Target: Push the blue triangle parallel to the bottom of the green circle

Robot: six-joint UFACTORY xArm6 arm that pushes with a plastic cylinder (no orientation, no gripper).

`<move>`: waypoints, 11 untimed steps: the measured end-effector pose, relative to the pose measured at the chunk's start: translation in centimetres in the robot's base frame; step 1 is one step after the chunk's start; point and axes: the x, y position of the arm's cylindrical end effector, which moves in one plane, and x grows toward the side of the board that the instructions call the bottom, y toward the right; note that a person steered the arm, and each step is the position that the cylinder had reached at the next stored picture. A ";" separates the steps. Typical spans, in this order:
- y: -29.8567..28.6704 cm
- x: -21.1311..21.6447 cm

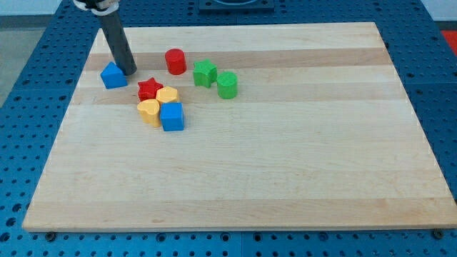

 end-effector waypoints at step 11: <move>-1.4 23.6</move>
